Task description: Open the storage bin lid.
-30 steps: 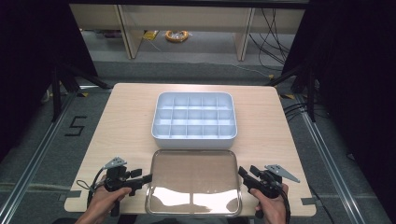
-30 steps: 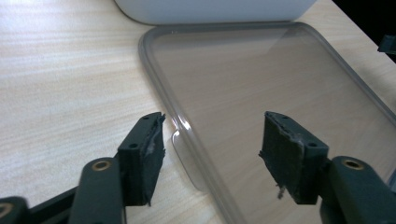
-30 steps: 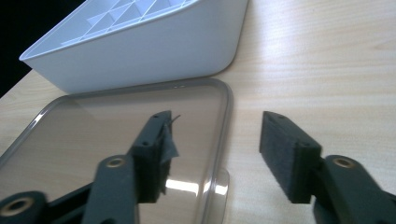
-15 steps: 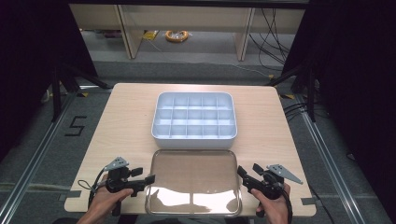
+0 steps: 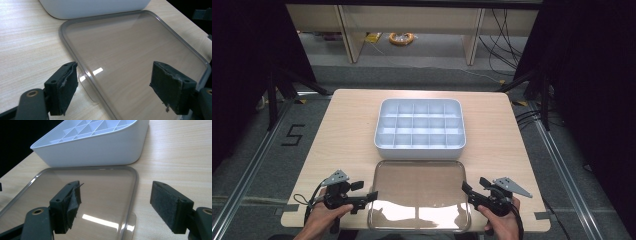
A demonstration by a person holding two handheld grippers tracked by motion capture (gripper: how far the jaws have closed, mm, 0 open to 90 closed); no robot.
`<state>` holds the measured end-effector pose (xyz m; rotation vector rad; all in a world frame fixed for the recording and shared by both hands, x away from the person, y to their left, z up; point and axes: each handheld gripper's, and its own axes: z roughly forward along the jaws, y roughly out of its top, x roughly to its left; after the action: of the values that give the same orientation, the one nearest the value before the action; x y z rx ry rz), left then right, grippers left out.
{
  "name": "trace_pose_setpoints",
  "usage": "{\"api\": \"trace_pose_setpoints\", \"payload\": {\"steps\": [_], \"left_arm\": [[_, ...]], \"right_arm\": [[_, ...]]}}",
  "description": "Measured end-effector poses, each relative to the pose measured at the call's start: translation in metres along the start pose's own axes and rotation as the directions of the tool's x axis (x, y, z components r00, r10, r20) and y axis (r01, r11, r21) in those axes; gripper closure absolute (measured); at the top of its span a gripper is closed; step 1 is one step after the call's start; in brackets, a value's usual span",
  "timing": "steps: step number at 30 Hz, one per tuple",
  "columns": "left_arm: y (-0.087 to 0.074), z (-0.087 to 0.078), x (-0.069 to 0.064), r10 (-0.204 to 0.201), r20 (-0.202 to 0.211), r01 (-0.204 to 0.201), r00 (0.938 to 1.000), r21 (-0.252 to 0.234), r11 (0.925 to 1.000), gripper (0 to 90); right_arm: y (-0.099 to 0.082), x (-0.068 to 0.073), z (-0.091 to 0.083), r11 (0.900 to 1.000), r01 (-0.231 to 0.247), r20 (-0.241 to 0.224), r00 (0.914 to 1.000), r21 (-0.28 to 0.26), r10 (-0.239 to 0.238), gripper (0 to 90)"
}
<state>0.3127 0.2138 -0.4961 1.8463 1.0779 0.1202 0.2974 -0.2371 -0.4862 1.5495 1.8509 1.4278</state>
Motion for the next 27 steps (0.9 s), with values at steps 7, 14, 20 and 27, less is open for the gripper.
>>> {"api": "trace_pose_setpoints", "payload": {"steps": [7,14,20,27], "left_arm": [[-0.003,0.0,-0.008,-0.008,0.032,0.008,0.9994,-0.018,0.9998,19.5],[-0.006,-0.001,-0.01,-0.018,0.038,0.019,0.9991,-0.008,0.9998,16.4],[-0.007,-0.001,-0.011,0.012,0.053,-0.011,0.9985,-0.022,0.9997,14.8],[-0.011,-0.003,-0.018,0.001,0.058,-0.001,0.9983,0.001,1.0,14.8]], "right_arm": [[-0.003,0.006,0.0,0.9992,0.033,-0.007,0.9994,0.02,-0.033,22.5],[-0.005,0.008,-0.001,0.9985,0.048,-0.018,0.9987,0.025,-0.048,22.3],[-0.008,0.013,-0.006,0.9979,0.054,-0.015,0.9985,0.036,-0.053,21.4],[-0.015,0.017,-0.014,0.9969,0.06,-0.026,0.998,0.051,-0.058,20.7]]}}
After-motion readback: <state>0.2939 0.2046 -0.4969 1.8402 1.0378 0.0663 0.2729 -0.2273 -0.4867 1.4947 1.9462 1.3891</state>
